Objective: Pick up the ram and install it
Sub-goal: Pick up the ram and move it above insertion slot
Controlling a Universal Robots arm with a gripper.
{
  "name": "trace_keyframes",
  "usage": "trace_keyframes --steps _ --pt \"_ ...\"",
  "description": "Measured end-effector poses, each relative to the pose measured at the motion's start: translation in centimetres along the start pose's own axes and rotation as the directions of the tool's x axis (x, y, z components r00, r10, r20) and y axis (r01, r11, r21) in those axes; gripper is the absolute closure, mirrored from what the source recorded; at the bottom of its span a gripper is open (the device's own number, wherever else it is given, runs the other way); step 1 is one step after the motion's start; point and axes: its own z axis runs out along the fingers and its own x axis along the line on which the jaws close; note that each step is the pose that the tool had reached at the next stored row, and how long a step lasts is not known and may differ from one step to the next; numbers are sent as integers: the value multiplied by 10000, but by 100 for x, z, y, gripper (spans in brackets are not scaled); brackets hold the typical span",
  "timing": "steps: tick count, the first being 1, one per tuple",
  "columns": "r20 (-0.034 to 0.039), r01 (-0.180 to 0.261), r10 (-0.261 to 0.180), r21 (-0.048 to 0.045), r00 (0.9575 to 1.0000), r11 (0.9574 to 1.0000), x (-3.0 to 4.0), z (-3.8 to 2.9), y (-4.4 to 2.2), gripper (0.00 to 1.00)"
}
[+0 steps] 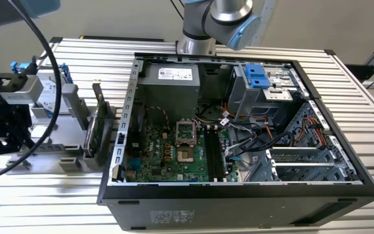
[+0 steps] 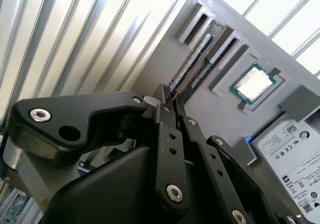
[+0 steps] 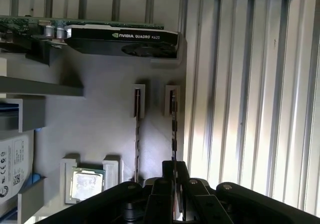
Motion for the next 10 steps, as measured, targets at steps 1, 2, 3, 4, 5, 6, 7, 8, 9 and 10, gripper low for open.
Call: trace_keyframes --steps 1,2,3,4,5,6,7,8,9,10 --pt "-1 0 0 -1 10000 10000 0 -9 0 100" --pt "0 0 0 0 10000 10000 0 -17 1 100" --pt "0 0 0 0 10000 10000 0 -26 1 100" --pt "0 0 0 0 10000 10000 0 -33 1 100" --pt "0 0 0 0 10000 10000 -1 -41 1 100" --pt "0 0 0 1 10000 10000 -1 -48 1 100" --pt "-1 0 0 0 10000 10000 -1 -55 2 100" --pt "-1 0 0 -1 10000 10000 -1 -63 2 100" --pt "0 0 0 0 10000 10000 -1 -72 2 100" --pt "0 0 0 1 10000 10000 -1 -81 3 100"
